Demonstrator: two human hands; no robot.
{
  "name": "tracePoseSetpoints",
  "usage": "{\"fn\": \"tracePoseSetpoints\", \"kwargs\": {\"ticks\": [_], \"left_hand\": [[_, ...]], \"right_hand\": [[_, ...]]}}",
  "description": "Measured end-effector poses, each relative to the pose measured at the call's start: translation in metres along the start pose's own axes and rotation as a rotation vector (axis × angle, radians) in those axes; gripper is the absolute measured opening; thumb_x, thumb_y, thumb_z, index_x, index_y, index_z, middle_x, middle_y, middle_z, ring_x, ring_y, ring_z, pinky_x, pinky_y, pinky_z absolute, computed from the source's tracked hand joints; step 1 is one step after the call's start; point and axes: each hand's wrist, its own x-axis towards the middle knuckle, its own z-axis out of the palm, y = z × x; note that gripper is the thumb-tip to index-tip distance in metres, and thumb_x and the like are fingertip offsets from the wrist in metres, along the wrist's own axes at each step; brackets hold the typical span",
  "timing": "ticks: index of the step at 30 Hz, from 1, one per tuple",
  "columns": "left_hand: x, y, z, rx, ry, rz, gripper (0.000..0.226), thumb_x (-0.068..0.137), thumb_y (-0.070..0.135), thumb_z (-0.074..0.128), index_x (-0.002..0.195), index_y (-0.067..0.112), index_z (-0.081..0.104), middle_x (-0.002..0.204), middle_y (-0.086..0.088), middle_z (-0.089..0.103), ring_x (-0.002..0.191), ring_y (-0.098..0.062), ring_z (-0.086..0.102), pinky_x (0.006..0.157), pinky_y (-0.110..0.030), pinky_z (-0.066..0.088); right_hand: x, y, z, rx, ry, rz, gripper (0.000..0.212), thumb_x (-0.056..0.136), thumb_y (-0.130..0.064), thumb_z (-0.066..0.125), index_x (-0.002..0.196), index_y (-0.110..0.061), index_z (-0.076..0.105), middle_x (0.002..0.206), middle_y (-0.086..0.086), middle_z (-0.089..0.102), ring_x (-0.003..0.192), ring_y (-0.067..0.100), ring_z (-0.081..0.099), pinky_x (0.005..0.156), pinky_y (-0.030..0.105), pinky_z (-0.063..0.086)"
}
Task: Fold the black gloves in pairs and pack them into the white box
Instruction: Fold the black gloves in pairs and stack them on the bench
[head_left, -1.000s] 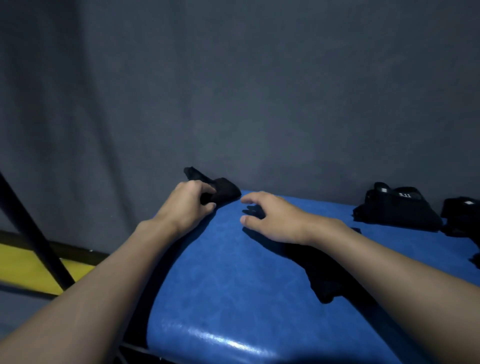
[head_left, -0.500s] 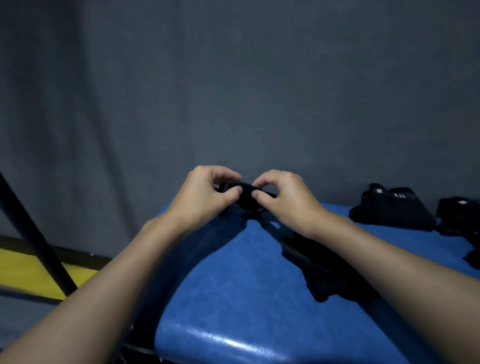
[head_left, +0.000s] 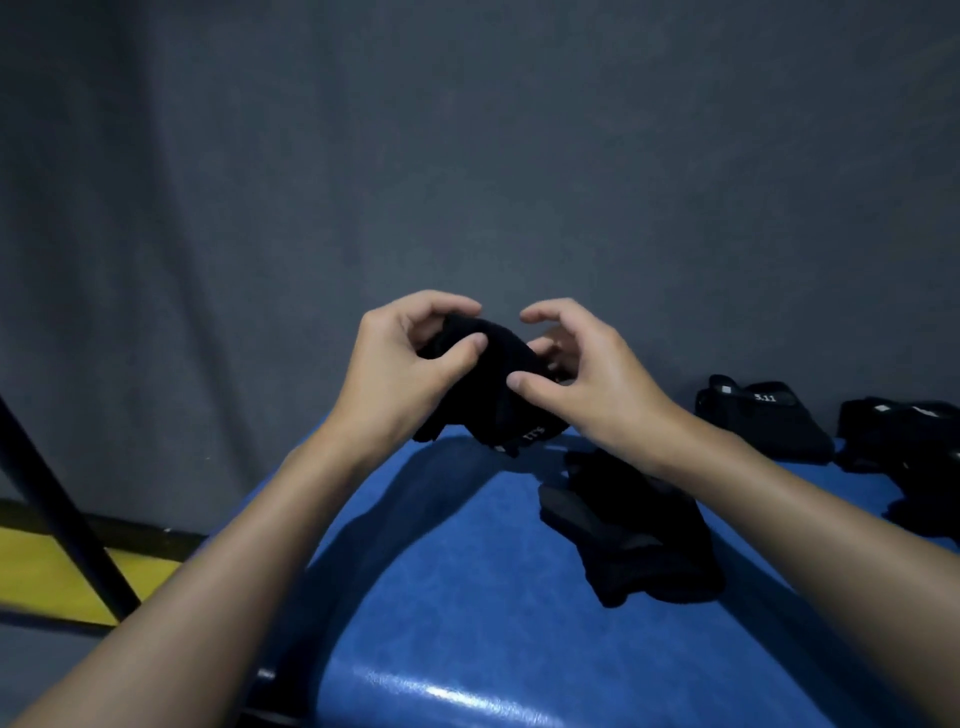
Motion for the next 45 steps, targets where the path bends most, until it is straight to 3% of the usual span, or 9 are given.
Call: {"fn": "tracePoseSetpoints", "kwargs": {"ticks": [5,10,18,25,31,35,38,40,45], "left_hand": [[0.002,0.009,-0.001,-0.019,-0.024,-0.01,0.028,0.083,0.016,0.078,0.111,0.018,0.07,0.088,0.001,0.072,0.08,-0.01,0.068,0.075,-0.027,0.055],[-0.001,0.007,0.001,-0.077,-0.079,-0.093,0.03,0.087,0.005,0.074,0.113,0.018,0.066,0.091,-0.014,0.075,0.08,-0.019,0.071,0.079,-0.05,0.061],[-0.009,0.023,0.017,-0.158,-0.151,-0.058,0.036,0.088,0.006,0.073,0.119,0.02,0.062,0.081,-0.012,0.074,0.074,-0.021,0.07,0.072,-0.043,0.059],[-0.014,0.021,0.025,-0.155,-0.35,-0.067,0.045,0.089,0.003,0.07,0.116,0.025,0.042,0.106,-0.006,0.066,0.079,-0.021,0.063,0.07,-0.033,0.058],[-0.021,0.02,0.046,-0.16,-0.38,-0.038,0.022,0.091,-0.007,0.062,0.091,0.01,0.049,0.075,-0.001,0.059,0.07,-0.014,0.053,0.068,-0.026,0.045],[-0.026,0.022,0.058,-0.178,-0.38,-0.016,0.019,0.093,-0.008,0.058,0.1,0.01,0.062,0.087,0.003,0.067,0.077,-0.01,0.061,0.07,-0.023,0.05],[-0.027,0.023,0.062,-0.207,-0.304,-0.016,0.027,0.097,-0.003,0.055,0.114,0.017,0.06,0.099,-0.007,0.069,0.08,-0.017,0.066,0.067,-0.032,0.057],[-0.027,0.022,0.065,-0.167,-0.26,-0.014,0.027,0.097,0.0,0.057,0.114,0.021,0.059,0.097,-0.016,0.067,0.077,-0.024,0.066,0.066,-0.04,0.057],[-0.033,0.006,0.078,-0.03,-0.292,-0.149,0.029,0.095,0.002,0.06,0.118,0.02,0.056,0.076,-0.002,0.055,0.063,-0.01,0.058,0.057,-0.022,0.049]], "right_hand": [[-0.004,-0.016,-0.004,-0.03,0.056,-0.118,0.033,0.086,-0.008,0.065,0.106,-0.03,0.05,0.077,-0.005,0.055,0.068,0.017,0.056,0.065,0.035,0.048],[-0.014,-0.021,-0.014,0.046,0.056,-0.08,0.033,0.088,0.001,0.058,0.103,-0.026,0.049,0.096,0.001,0.061,0.065,0.02,0.058,0.06,0.032,0.048],[-0.036,-0.023,-0.028,-0.014,0.015,-0.09,0.032,0.089,0.004,0.058,0.109,-0.019,0.069,0.106,-0.011,0.069,0.105,0.003,0.063,0.092,0.023,0.05],[-0.057,-0.019,-0.051,0.138,0.174,0.069,0.039,0.088,0.0,0.064,0.12,-0.022,0.065,0.107,-0.004,0.071,0.096,0.008,0.069,0.083,0.03,0.058],[-0.084,-0.007,-0.066,0.083,0.069,0.177,0.057,0.086,-0.006,0.069,0.138,-0.02,0.051,0.12,-0.01,0.065,0.105,-0.002,0.064,0.092,0.021,0.052],[-0.092,-0.003,-0.072,-0.108,0.03,0.172,0.062,0.085,-0.016,0.072,0.142,-0.024,0.047,0.126,-0.02,0.056,0.113,-0.008,0.055,0.099,0.018,0.046],[-0.095,-0.001,-0.074,-0.124,0.033,0.211,0.063,0.085,-0.016,0.072,0.142,-0.024,0.046,0.124,-0.022,0.056,0.111,-0.013,0.054,0.092,0.006,0.043],[-0.096,0.002,-0.073,-0.022,0.036,0.292,0.063,0.085,-0.012,0.072,0.142,-0.02,0.046,0.12,-0.016,0.061,0.102,-0.007,0.063,0.088,0.012,0.05],[-0.098,0.008,-0.069,-0.014,-0.036,0.443,0.049,0.086,-0.015,0.071,0.132,-0.015,0.054,0.088,-0.015,0.066,0.072,-0.011,0.065,0.065,0.008,0.049]]}}
